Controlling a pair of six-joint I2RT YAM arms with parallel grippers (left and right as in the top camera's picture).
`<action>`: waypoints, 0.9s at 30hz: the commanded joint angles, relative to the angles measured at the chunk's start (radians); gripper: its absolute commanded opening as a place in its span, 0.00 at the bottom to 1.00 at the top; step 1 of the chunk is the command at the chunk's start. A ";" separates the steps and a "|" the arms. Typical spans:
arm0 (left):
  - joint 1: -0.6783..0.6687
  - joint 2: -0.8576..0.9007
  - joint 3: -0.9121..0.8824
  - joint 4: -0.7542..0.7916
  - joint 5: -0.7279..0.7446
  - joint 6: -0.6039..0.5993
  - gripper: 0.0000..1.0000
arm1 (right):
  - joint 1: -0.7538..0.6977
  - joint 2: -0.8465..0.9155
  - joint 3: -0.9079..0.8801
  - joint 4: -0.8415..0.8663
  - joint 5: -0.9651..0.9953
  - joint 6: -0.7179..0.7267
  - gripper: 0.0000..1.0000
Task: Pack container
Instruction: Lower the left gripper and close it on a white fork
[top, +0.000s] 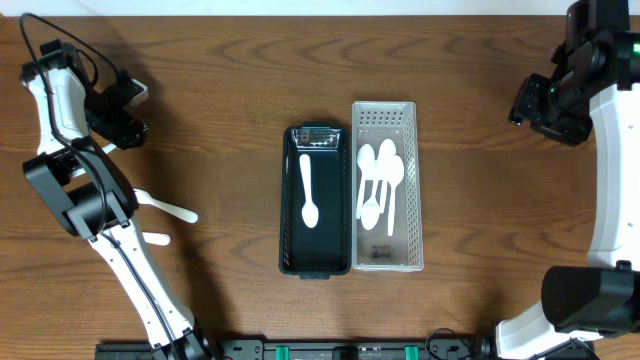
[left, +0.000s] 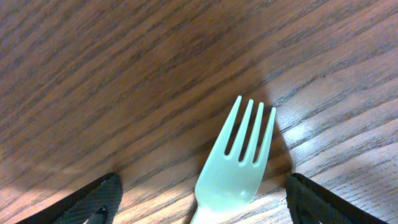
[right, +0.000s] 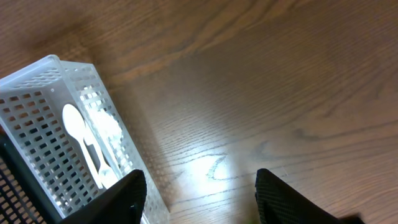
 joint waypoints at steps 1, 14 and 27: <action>-0.016 0.014 -0.001 0.005 -0.005 0.019 0.82 | -0.002 -0.007 0.001 -0.002 -0.014 0.010 0.59; -0.044 0.014 -0.001 0.002 -0.005 0.020 0.64 | -0.002 -0.007 0.002 -0.026 -0.014 0.010 0.59; -0.041 0.014 -0.001 0.001 -0.032 0.020 0.65 | -0.002 -0.007 0.002 -0.028 -0.014 0.010 0.59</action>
